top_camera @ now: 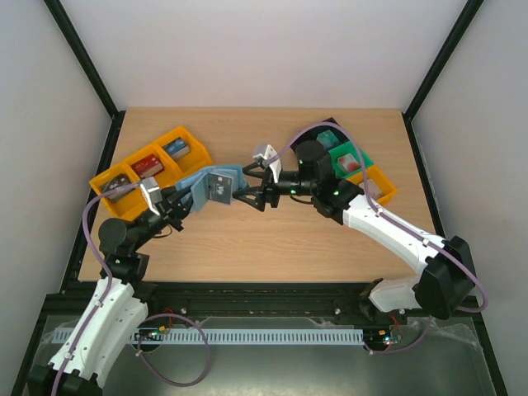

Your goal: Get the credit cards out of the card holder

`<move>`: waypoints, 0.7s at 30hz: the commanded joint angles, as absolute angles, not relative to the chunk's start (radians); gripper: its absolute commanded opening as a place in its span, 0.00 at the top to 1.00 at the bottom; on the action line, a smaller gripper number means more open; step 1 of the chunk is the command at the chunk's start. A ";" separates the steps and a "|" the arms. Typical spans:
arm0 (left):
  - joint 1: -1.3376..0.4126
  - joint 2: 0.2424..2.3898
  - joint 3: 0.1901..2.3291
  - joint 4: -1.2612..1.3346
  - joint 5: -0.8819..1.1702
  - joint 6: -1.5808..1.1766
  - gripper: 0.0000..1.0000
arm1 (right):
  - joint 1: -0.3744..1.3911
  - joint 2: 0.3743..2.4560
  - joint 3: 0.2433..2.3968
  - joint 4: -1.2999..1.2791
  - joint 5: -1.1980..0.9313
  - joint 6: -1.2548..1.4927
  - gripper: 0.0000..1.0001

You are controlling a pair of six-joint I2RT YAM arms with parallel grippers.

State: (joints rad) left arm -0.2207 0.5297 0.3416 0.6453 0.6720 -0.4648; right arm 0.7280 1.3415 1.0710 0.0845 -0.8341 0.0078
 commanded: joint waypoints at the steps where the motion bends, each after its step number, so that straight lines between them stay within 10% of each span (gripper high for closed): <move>1: -0.212 0.516 0.357 0.704 0.650 -0.498 0.98 | 0.738 1.307 1.107 -0.053 -0.851 -0.122 0.15; 21: -0.204 0.517 0.352 0.706 0.648 -0.509 0.98 | 0.764 1.369 1.131 0.178 -0.882 0.129 0.01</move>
